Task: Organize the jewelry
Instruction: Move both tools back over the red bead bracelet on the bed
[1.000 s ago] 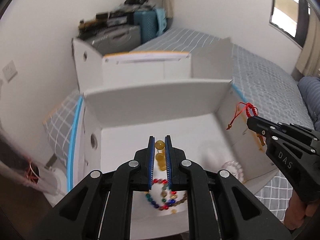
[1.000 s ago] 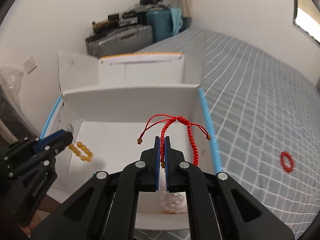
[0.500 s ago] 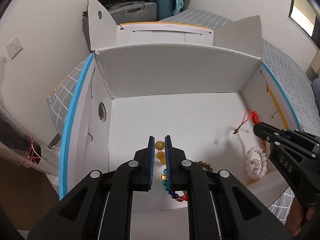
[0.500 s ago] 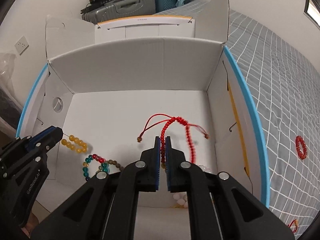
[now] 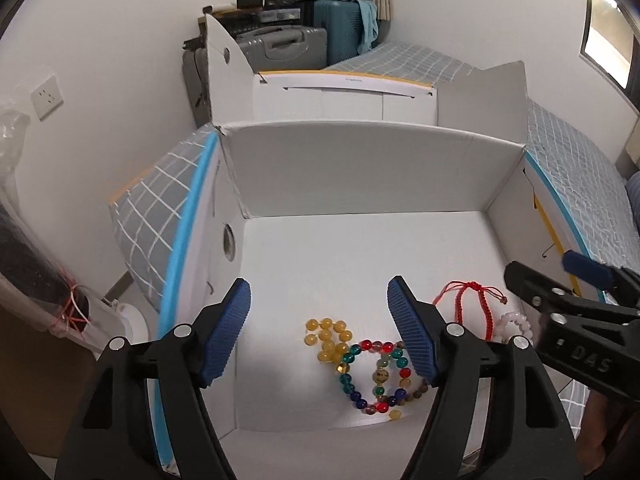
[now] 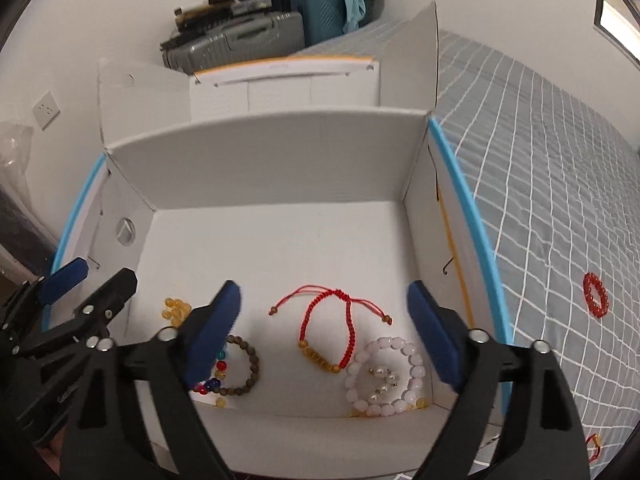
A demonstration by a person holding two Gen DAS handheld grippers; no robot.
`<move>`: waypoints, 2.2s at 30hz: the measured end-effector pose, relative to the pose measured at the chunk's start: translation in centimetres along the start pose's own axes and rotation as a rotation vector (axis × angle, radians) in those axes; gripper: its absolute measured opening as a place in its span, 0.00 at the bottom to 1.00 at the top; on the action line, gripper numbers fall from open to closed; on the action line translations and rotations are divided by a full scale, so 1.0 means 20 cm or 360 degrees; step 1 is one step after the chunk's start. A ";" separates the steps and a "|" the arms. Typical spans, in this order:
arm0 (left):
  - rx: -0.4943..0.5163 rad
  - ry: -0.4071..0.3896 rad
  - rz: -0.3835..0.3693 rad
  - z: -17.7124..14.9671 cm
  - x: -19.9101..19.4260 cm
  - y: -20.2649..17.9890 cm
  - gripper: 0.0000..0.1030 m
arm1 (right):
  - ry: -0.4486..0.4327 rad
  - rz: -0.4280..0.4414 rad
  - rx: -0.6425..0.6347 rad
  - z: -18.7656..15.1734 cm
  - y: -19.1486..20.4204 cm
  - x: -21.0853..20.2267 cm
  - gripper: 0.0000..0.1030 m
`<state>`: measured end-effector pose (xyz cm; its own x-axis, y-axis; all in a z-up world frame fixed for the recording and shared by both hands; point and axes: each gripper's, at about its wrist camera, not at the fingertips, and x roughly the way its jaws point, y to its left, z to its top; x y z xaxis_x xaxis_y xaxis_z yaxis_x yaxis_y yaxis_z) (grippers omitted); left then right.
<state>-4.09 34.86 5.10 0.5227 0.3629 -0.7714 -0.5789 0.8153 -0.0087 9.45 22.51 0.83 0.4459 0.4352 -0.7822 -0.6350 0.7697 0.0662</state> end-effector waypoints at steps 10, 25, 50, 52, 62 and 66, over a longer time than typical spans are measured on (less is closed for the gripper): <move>-0.0005 -0.0094 -0.0021 0.02 -0.14 -0.02 0.89 | -0.0122 -0.0044 0.0040 0.01 -0.06 -0.19 0.92; 0.0118 -0.0239 -0.0198 0.03 -0.33 -0.41 0.95 | -0.0310 -0.0228 0.0246 -0.18 -0.53 -0.65 0.93; 0.0497 -0.0135 -0.0494 0.01 -0.20 -1.60 0.95 | -0.0195 -0.0649 0.0848 -0.99 -1.72 -0.87 0.93; 0.0528 -0.0111 -0.0495 -0.01 -0.15 -1.70 0.95 | -0.0158 -0.0665 0.0869 -1.06 -1.77 -0.84 0.93; 0.0690 -0.0008 -0.0517 -0.07 0.21 -2.19 0.95 | 0.0052 -0.0683 0.0969 -1.36 -2.01 -0.60 0.93; 0.0739 0.0008 -0.0512 -0.09 0.36 -2.33 0.95 | 0.0085 -0.0645 0.0952 -1.41 -2.01 -0.59 0.93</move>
<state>25.58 -1.28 -1.21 0.6238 0.0621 -0.7792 -0.0541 0.9979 0.0362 11.96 -26.83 -10.17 0.5317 0.0498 -0.8455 0.0342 0.9962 0.0802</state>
